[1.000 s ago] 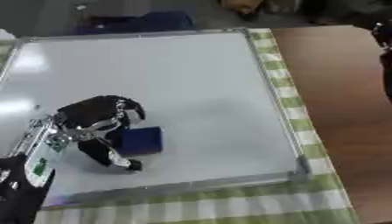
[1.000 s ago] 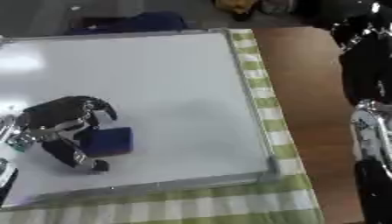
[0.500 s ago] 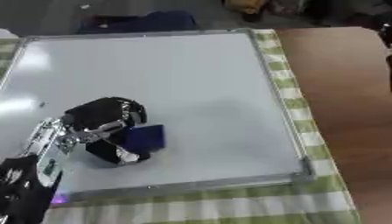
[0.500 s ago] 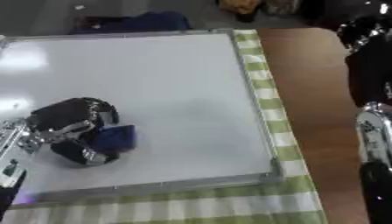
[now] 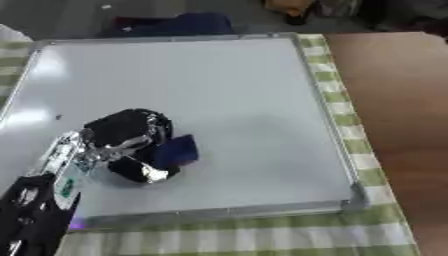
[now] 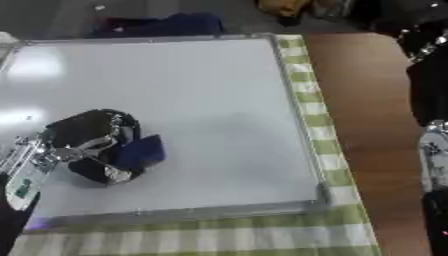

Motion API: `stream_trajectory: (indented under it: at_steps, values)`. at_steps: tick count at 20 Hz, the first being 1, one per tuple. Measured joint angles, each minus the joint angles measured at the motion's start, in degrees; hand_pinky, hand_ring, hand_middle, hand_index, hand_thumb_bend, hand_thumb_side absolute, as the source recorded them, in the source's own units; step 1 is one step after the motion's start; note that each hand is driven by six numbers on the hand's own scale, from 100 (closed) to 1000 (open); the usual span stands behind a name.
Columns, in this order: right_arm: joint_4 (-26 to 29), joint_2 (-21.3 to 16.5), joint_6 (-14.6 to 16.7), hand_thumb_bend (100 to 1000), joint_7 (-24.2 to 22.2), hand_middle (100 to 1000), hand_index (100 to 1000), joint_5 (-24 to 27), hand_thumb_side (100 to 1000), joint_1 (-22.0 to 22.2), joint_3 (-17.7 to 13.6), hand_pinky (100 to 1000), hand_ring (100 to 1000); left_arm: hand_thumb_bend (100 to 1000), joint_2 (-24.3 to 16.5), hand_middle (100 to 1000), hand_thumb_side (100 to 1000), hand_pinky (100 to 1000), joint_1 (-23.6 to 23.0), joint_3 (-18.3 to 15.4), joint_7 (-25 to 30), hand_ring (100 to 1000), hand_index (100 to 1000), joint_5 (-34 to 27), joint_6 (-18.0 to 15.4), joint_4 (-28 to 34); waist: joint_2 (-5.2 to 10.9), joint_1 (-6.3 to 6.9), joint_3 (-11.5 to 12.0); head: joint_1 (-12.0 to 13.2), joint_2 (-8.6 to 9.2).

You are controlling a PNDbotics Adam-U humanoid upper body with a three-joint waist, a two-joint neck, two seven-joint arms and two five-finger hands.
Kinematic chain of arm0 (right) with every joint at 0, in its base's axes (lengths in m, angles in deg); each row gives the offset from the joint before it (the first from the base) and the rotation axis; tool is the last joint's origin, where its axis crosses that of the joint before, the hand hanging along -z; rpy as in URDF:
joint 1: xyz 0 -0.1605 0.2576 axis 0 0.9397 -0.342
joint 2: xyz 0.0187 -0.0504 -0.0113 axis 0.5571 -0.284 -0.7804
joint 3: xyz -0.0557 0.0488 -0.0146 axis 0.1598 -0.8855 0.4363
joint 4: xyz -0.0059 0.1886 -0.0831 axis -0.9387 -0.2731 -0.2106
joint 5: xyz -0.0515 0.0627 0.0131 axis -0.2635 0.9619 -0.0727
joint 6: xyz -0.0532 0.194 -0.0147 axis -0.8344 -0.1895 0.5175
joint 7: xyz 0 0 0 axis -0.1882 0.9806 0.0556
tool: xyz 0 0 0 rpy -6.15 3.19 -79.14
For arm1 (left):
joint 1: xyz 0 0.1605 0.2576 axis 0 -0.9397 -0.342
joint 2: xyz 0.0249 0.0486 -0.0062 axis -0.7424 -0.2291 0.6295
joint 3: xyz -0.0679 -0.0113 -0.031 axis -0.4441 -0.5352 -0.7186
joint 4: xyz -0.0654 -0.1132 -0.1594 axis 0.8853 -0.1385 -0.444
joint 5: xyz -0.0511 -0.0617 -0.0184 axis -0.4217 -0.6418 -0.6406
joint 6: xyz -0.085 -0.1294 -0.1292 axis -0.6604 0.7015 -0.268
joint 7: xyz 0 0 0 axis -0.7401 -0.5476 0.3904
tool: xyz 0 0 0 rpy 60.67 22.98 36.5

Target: Wipe the whiteboard clean with a brush.

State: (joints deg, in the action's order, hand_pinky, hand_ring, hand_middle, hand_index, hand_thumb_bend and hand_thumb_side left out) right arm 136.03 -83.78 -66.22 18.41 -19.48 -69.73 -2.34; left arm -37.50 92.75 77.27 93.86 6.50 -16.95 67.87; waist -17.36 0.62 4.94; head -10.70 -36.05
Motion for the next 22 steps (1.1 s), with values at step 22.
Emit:
stream_trajectory:
  at_steps: [22]
  values:
    - [0.0, 0.0, -0.1, 211, -0.4, 518, 590, 0.0, 1000, 0.0, 0.0, 745, 639, 265, 0.0, 434, 510, 650, 0.2, 0.0, 0.4, 613, 105, 0.5, -1.5, 0.3, -0.19, 0.12, -0.1, 0.0, 0.5]
